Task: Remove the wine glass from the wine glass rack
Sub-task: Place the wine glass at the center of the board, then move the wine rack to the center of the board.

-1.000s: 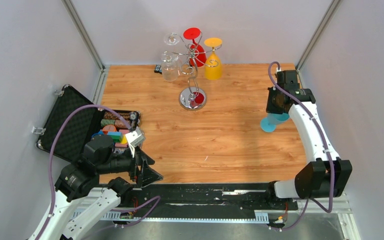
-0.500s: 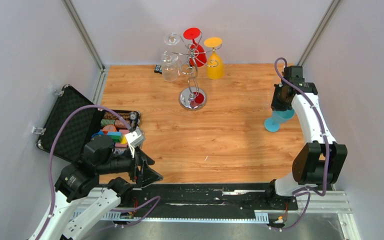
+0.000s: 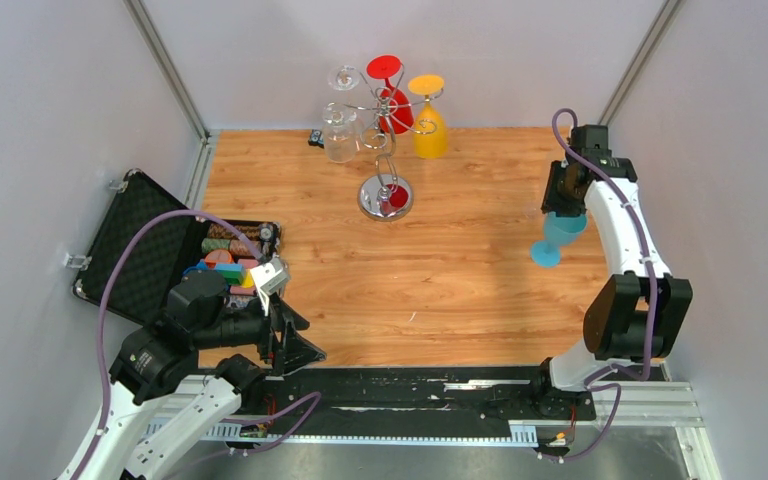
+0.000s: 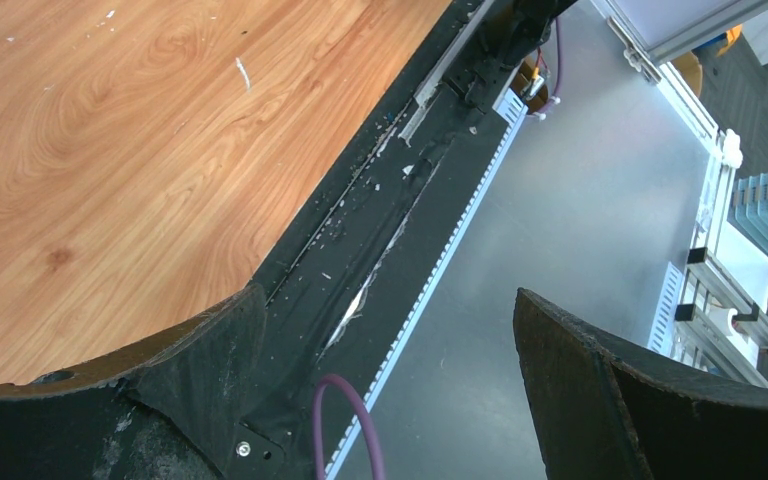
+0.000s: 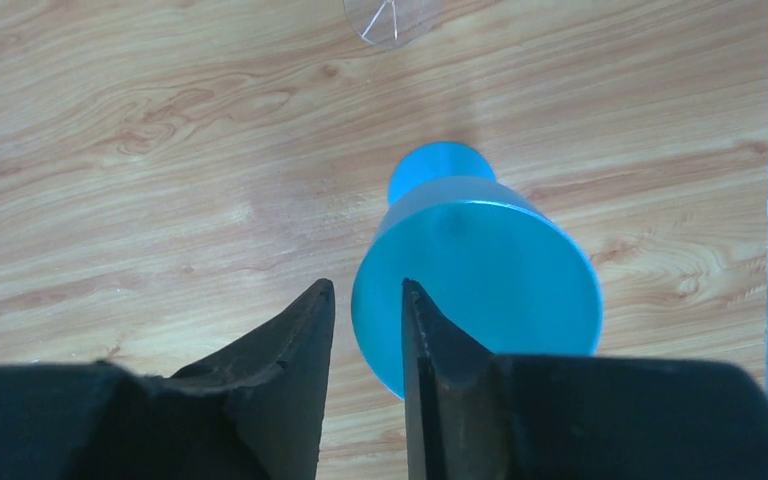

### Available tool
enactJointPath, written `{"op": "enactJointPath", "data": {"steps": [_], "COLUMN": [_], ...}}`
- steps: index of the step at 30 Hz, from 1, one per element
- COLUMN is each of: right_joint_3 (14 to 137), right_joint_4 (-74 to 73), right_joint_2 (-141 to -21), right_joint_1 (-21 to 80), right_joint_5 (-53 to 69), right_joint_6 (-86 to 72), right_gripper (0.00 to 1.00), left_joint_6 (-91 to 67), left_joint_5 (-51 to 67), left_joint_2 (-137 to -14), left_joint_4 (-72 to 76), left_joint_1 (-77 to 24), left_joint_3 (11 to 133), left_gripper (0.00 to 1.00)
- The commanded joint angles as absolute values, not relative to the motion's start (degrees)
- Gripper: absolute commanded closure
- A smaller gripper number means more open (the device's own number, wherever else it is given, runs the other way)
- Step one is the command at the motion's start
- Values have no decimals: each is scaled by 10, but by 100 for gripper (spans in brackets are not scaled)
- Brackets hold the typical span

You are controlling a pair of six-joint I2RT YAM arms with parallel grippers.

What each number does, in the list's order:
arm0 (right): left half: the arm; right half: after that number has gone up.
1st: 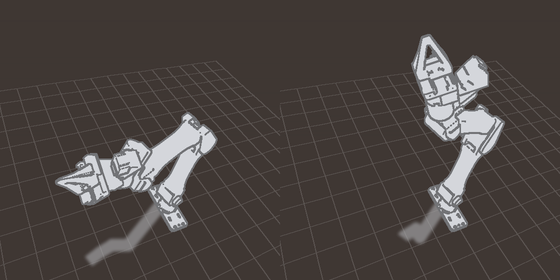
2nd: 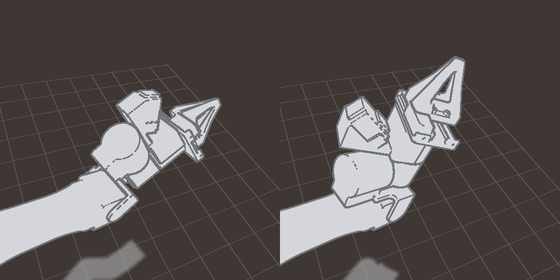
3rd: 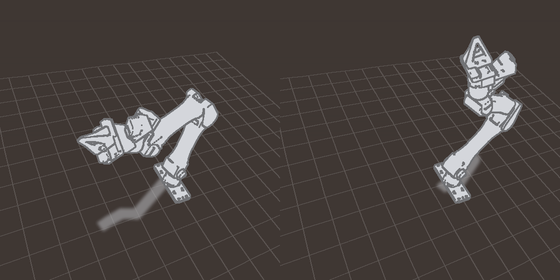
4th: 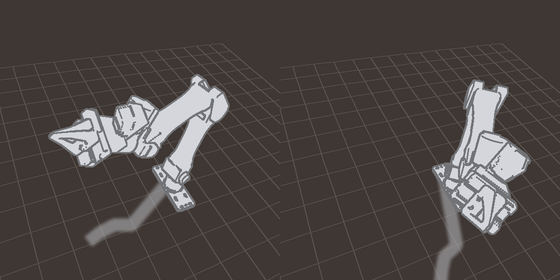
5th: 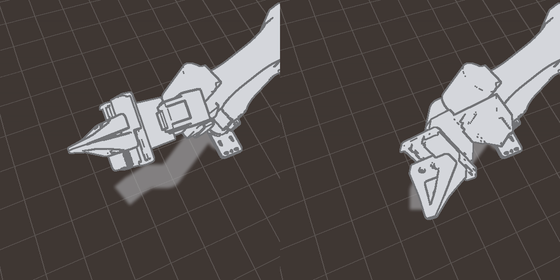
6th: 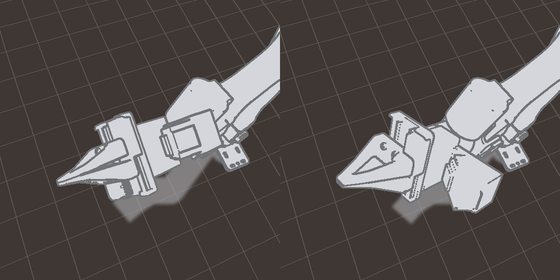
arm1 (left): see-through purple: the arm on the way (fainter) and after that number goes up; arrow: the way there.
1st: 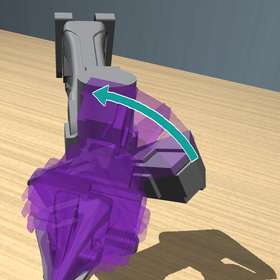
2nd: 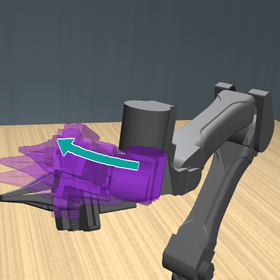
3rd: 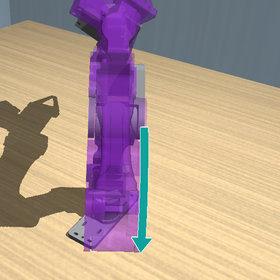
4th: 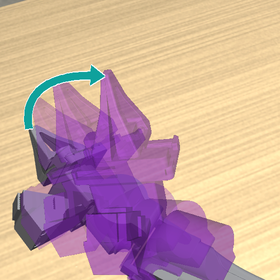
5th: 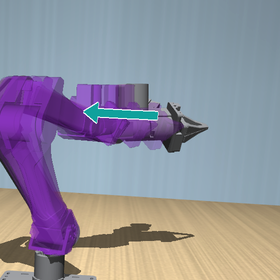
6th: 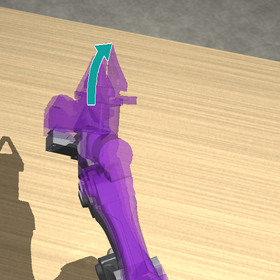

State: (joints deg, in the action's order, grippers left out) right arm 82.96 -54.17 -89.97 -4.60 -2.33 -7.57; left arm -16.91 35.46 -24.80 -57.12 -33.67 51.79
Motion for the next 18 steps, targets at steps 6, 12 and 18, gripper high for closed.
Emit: {"op": "enactJointPath", "data": {"steps": [6,12,18], "right_joint_3": [935,990,994], "right_joint_4": [-559,-557,-507], "right_joint_2": [-892,-870,-846], "right_joint_1": [-48,-47,-47], "right_joint_5": [-35,61,185], "right_joint_6": [-78,-90,-133], "right_gripper": [62,56,53], "left_joint_6": [-158,-158,-160], "left_joint_5": [354,351,347], "left_joint_2": [-252,-258,-264], "left_joint_4": [-553,-554,-555], "left_joint_1": [-336,-336,-336], "left_joint_3": [518,518,518], "left_gripper": [0,0,0]}}
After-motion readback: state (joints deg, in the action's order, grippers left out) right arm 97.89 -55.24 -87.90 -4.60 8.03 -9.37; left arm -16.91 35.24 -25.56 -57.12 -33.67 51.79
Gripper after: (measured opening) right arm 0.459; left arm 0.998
